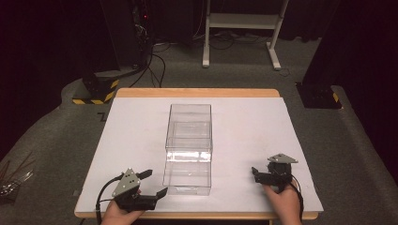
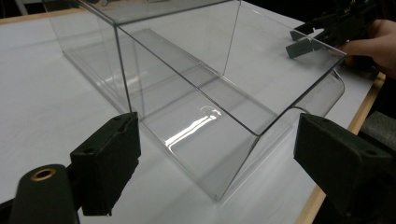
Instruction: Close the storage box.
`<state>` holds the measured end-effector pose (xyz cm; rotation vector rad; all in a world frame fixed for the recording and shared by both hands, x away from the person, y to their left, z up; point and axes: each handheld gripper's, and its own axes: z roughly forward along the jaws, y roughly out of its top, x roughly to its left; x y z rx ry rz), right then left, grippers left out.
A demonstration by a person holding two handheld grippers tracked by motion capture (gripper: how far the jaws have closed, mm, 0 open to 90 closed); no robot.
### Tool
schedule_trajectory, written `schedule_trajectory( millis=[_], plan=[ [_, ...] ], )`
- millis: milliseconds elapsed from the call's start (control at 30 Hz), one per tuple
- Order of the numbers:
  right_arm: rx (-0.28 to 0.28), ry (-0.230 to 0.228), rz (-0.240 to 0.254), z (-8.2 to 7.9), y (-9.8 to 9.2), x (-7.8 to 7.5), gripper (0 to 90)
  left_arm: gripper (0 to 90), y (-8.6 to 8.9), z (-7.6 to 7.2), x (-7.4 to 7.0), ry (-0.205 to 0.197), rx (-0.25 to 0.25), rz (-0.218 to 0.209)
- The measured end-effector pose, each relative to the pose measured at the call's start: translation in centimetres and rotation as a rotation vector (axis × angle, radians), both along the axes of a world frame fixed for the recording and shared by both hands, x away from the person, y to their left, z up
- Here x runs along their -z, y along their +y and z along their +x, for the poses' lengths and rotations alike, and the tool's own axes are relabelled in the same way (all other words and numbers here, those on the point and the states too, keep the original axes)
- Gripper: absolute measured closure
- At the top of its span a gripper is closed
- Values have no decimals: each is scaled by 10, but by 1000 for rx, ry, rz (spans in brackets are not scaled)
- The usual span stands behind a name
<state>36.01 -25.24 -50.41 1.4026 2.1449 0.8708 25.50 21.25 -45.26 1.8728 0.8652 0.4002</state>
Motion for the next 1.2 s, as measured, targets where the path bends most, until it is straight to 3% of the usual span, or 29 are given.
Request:
schedule_trajectory(
  millis=[200,367,533,567,833,1200],
  plan=[
    [0,0,0,0,0,0,106,151,-5,3,8,43,36,-1],
    [0,0,0,0,0,0,106,157,-9,4,13,59,40,18],
    [0,-2,1,0,0,0,106,218,-14,5,19,63,39,35],
    [0,-2,1,0,0,0,106,259,-14,5,20,51,37,42],
    [0,-2,1,0,0,0,106,336,-17,5,20,31,30,28],
    [-1,0,-1,0,0,0,106,342,-24,6,19,15,25,31]
  ],
)
